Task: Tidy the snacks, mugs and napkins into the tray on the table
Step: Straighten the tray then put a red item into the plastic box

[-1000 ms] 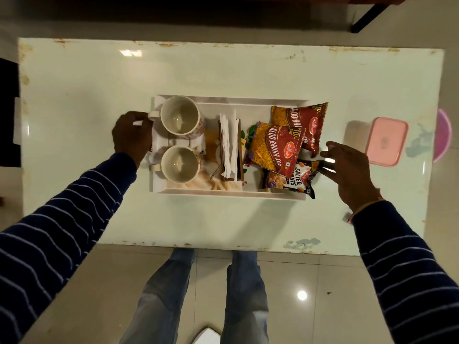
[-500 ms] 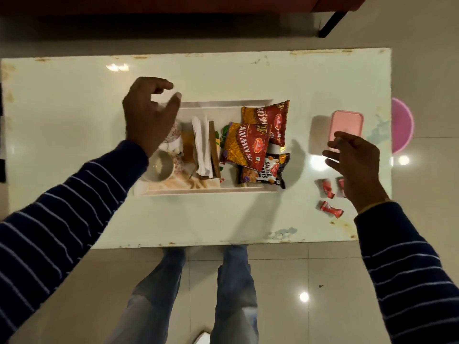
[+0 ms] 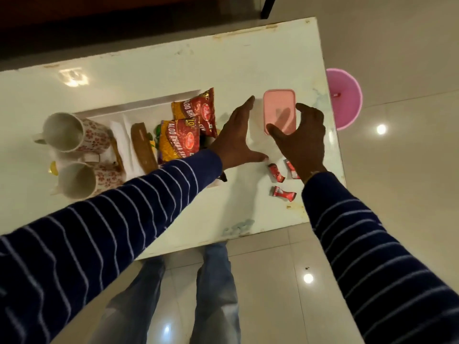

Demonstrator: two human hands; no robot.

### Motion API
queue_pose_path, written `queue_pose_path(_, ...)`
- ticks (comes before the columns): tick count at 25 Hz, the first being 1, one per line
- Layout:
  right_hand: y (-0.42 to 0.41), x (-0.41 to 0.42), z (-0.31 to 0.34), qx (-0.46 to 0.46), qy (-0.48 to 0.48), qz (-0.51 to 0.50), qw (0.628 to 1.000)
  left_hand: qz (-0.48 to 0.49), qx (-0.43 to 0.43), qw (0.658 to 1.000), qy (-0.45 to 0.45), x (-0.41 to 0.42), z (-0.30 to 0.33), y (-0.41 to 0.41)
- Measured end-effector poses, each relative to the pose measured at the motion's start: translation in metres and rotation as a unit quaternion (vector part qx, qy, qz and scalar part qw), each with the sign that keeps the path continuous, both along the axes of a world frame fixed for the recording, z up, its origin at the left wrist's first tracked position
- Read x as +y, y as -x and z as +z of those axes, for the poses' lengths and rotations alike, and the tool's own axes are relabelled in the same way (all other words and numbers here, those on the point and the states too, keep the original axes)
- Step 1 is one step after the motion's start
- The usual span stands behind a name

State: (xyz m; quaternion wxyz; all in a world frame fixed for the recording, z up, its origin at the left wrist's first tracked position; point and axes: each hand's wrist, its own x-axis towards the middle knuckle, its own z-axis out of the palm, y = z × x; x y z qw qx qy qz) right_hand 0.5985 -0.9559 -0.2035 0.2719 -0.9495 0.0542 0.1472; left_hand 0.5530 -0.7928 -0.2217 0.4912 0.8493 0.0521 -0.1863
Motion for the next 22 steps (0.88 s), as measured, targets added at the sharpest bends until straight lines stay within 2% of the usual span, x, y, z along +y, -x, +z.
queue_pose_path(4, -0.010, 0.016, -0.023, -0.001, 0.090, 0.062, 0.994, 0.043, 0.027, 0.999, -0.003, -0.008, -0.024, -0.011)
queue_pose_path(7, -0.010, 0.021, -0.033, -0.031, 0.099, 0.063, 0.993, 0.052, 0.032, 0.998, -0.009, -0.013, -0.033, -0.013)
queue_pose_path(9, -0.009, 0.019, -0.030, -0.022, 0.061, 0.045, 0.997, 0.055, 0.035, 0.998, -0.008, -0.017, -0.031, -0.011)
queue_pose_path(14, 0.020, -0.001, 0.017, 0.018, -0.137, -0.030, 0.990, 0.036, -0.005, 0.999, 0.030, -0.018, -0.008, -0.001)
queue_pose_path(18, 0.065, -0.006, 0.052, 0.040, -0.171, -0.022, 0.984, 0.037, -0.049, 0.998, 0.033, -0.022, 0.007, 0.026)
queue_pose_path(22, 0.085, -0.004, 0.063, 0.031, -0.165, -0.003, 0.986, 0.037, -0.053, 0.993, 0.095, -0.023, 0.008, 0.045)
